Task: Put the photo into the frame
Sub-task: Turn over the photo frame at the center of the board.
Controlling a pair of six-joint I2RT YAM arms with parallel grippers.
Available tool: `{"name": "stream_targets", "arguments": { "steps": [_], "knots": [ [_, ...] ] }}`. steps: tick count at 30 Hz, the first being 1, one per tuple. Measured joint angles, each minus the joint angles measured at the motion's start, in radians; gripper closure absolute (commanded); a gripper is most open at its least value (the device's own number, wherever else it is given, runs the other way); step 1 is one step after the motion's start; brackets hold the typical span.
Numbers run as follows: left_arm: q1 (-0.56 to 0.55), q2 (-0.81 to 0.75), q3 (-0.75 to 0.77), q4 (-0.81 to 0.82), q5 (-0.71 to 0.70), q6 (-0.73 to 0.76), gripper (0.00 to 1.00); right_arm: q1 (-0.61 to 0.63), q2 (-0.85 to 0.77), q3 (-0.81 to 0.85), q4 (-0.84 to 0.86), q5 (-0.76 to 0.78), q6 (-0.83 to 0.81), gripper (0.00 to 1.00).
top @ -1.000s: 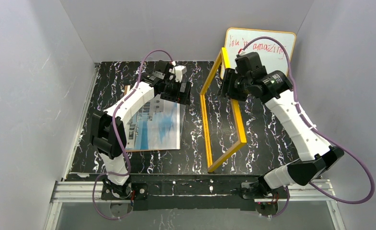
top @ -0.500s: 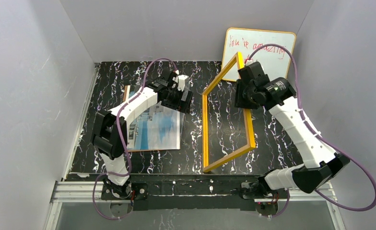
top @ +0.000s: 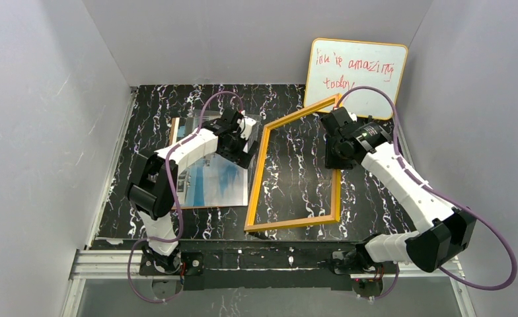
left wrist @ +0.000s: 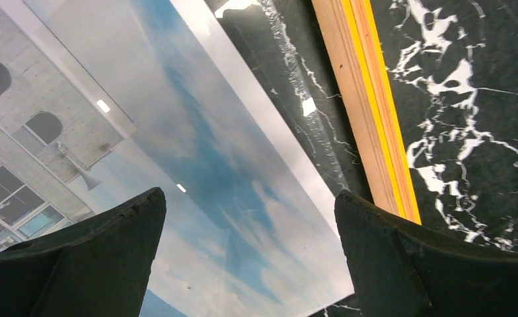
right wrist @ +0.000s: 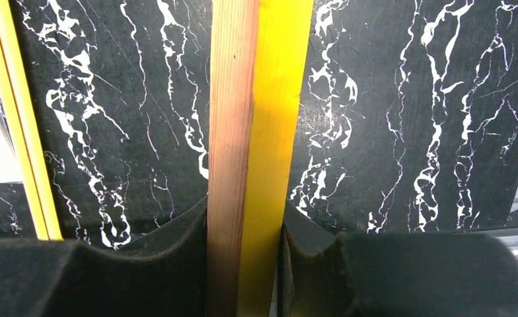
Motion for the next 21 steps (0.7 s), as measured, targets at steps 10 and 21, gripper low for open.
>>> {"name": "stream_targets", "arguments": {
  "steps": [10,21],
  "knots": [
    [0.0,0.0,-0.083,0.033,-0.087,0.065,0.02,-0.001,0.053,-0.095,0.125,0.009,-0.01,0.61],
    [0.0,-0.004,-0.146,0.069,-0.145,0.124,0.02,-0.004,0.173,-0.23,0.237,0.065,-0.016,0.6]
  ]
}}
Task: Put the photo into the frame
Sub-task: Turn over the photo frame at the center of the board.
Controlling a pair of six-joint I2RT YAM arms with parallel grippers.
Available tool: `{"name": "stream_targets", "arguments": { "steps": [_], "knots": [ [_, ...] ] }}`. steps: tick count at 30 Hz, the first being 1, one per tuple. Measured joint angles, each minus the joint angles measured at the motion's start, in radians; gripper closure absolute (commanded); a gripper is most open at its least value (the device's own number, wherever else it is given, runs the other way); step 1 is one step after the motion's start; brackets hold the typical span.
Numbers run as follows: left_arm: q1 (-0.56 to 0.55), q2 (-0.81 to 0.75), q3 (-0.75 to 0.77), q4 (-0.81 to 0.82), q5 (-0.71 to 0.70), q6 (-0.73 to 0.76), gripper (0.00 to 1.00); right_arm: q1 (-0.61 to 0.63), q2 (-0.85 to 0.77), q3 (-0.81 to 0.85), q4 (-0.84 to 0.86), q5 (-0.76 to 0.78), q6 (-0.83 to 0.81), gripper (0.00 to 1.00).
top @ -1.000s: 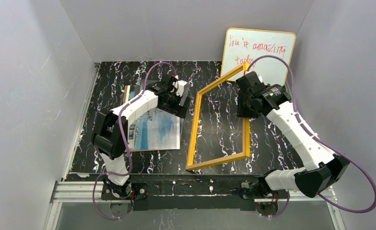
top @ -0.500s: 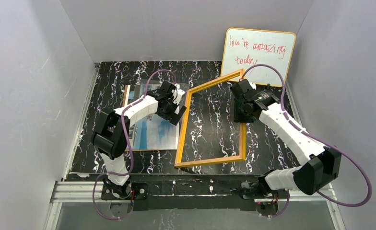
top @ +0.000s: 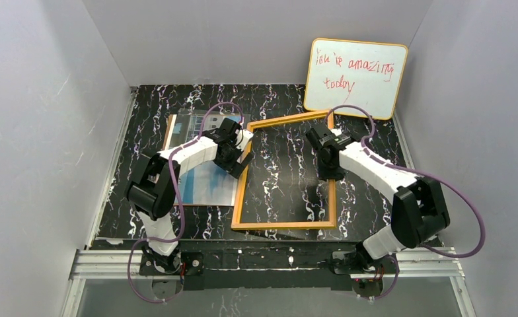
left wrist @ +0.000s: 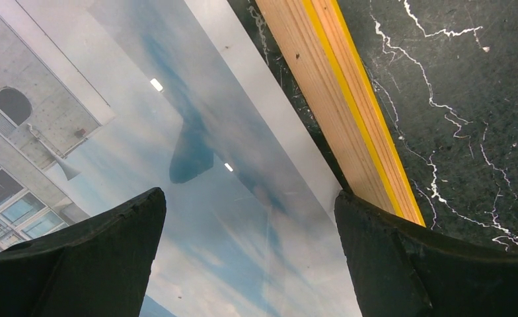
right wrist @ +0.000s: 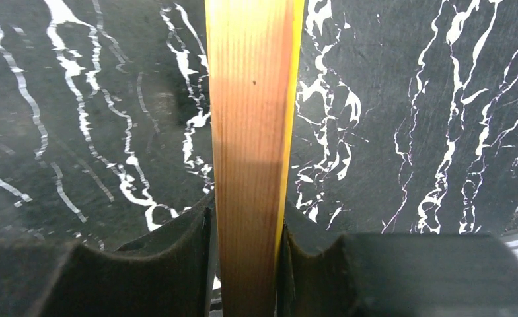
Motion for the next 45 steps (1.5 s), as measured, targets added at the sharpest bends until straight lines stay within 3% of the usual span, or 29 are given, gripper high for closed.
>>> {"name": "stream_targets", "arguments": {
  "steps": [15,21,31,45],
  "knots": [
    [0.0,-0.023,-0.035,0.049,-0.018,0.029,0.02,-0.008,0.18,-0.085,0.089,0.057,-0.002,0.58],
    [0.0,-0.026,-0.043,0.061,-0.017,0.031,0.02,-0.012,0.228,-0.086,0.12,0.059,-0.003,0.49],
    [0.0,-0.03,-0.052,0.087,-0.01,0.03,0.02,-0.057,0.223,-0.079,0.118,0.035,-0.003,0.4],
    [-0.048,0.023,-0.003,0.079,-0.01,-0.008,0.02,-0.208,0.084,-0.024,0.156,-0.122,0.011,0.38]
  ]
}}
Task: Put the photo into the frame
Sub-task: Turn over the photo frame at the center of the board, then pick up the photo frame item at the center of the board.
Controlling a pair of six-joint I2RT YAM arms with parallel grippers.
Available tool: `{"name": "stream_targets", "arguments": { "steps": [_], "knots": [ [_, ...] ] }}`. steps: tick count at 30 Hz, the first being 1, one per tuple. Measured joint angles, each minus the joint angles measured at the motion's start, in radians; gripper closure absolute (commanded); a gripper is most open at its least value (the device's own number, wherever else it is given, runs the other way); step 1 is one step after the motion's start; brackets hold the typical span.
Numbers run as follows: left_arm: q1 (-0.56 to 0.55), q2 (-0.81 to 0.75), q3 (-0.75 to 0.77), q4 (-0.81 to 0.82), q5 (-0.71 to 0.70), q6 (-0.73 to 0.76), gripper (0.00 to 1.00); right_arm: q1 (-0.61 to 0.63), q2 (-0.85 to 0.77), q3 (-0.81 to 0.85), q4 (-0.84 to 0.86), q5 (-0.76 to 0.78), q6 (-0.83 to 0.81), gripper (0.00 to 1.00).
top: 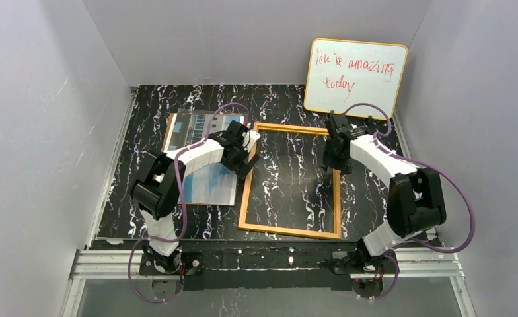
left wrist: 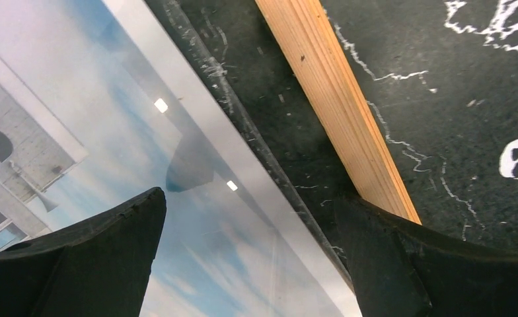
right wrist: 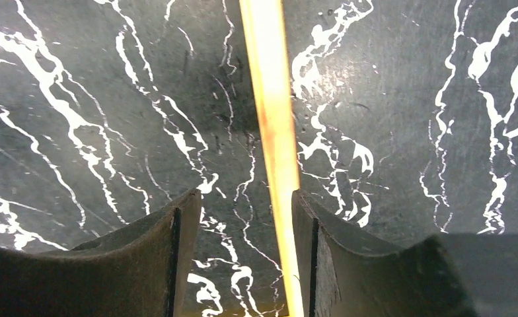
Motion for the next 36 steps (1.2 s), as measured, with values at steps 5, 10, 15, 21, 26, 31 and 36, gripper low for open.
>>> {"name": "stream_targets", "arguments": {
  "steps": [5,10,15,21,26,31,36],
  "knots": [
    [-0.027,0.014,0.023,-0.015,0.0,-0.01,0.02,-0.016,-0.003,0.012,0.009,-0.087,0.02,0.38],
    [-0.009,0.042,0.125,-0.084,0.014,-0.015,0.02,0.0,-0.022,0.044,0.053,-0.216,0.06,0.38],
    [0.162,0.041,0.294,-0.16,0.097,-0.009,0.02,0.087,0.024,0.211,0.123,-0.298,0.114,0.37],
    [0.512,0.042,0.434,-0.197,0.127,0.013,0.02,0.248,0.282,0.532,0.206,-0.356,0.161,0.36],
    [0.708,0.066,0.426,-0.186,0.04,0.029,0.02,0.333,0.545,0.776,0.224,-0.377,0.199,0.34],
    [0.734,0.08,0.278,-0.137,-0.037,0.076,0.02,0.362,0.706,0.844,0.233,-0.373,0.248,0.34],
    [0.717,0.095,0.181,-0.104,-0.043,0.111,0.02,0.362,0.777,0.852,0.233,-0.363,0.286,0.34]
  ]
}}
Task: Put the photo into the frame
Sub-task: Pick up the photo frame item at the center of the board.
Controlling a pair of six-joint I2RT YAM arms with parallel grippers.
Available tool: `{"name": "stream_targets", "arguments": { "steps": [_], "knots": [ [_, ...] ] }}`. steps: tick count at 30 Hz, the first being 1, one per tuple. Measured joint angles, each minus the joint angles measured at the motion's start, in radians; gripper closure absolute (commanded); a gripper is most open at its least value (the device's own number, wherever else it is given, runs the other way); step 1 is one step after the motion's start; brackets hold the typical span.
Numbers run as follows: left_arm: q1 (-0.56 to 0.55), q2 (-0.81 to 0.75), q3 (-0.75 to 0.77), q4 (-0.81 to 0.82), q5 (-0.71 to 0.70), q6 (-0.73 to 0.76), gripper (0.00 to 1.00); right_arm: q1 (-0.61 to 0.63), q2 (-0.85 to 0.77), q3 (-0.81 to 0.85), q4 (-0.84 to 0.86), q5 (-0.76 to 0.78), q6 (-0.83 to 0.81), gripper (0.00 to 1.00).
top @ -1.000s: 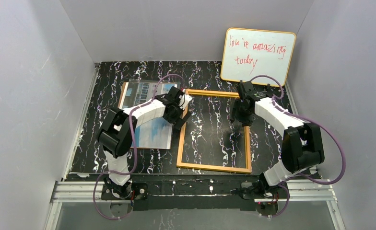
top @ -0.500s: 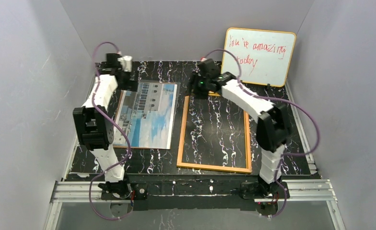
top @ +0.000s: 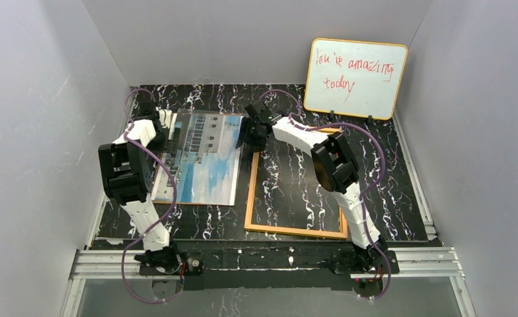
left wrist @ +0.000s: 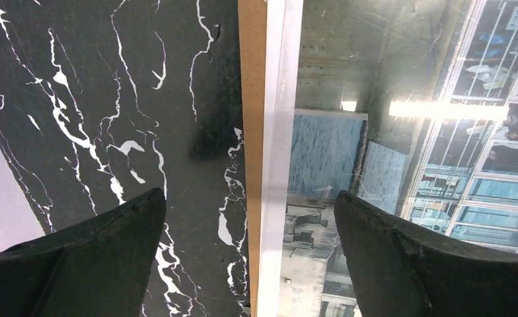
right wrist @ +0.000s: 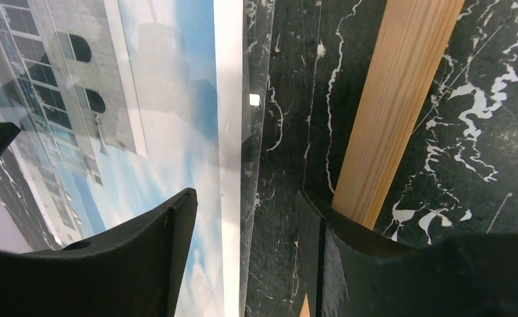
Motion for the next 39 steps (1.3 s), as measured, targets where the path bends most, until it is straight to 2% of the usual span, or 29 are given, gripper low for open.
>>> {"name": "stream_targets", "arguments": {
  "steps": [14,20,28,39],
  "knots": [
    [-0.005,-0.013,-0.071,0.159,-0.006,0.083,0.02,0.0,0.059,0.076,0.01,0.074,0.054,0.36],
    [-0.01,-0.021,-0.089,0.184,-0.006,0.12,0.02,0.0,0.078,0.093,0.06,0.056,0.079,0.37],
    [-0.017,-0.021,-0.089,0.19,-0.008,0.148,0.02,-0.013,0.042,-0.016,0.209,-0.015,0.122,0.38],
    [-0.037,-0.021,-0.094,0.205,-0.037,0.179,0.02,-0.017,-0.071,-0.086,0.294,-0.077,0.155,0.4]
  ]
}}
